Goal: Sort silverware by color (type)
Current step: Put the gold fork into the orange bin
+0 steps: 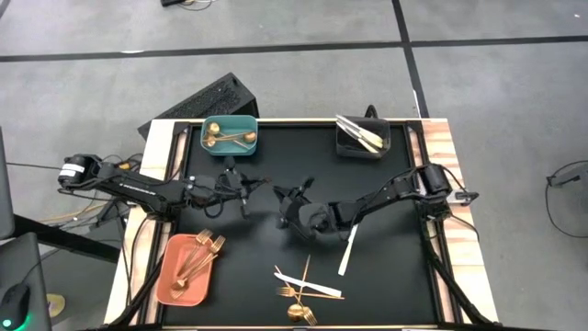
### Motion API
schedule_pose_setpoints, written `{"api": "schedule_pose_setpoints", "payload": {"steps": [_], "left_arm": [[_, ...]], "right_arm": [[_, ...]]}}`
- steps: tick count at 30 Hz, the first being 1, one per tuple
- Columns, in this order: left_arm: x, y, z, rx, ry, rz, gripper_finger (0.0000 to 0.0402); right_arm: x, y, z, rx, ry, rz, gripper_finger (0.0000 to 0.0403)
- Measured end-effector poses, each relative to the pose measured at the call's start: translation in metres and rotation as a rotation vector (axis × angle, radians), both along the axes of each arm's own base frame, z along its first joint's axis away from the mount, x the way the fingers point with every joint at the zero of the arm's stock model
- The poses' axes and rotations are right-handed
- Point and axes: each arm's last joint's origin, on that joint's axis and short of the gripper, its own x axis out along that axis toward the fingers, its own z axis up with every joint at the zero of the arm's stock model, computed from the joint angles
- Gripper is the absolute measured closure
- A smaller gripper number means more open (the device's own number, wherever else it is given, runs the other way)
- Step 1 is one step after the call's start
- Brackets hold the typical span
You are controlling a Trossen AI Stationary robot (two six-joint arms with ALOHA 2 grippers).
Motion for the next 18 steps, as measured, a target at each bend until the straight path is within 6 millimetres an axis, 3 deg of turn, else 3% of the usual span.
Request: {"api": "schedule_pose_setpoints", "payload": {"steps": [4,8,15,18], "left_arm": [[-0.006,0.001,0.014,0.029,0.134,0.013,0.0401],[-0.020,0.000,0.045,-0.060,0.337,0.011,0.0401],[-0.059,-0.013,0.118,-0.549,0.698,-0.320,0.0402],[-0.074,-0.019,0.134,-0.651,0.802,-0.340,0.0401]], "right_arm": [[-0.012,0.012,0.014,-0.037,0.101,0.043,0.0310],[-0.028,0.017,0.040,0.005,0.120,0.076,0.0295],[-0.048,-0.002,0.049,0.113,0.195,0.148,0.0297],[-0.048,-0.014,0.046,0.138,0.202,0.110,0.0303]]}}
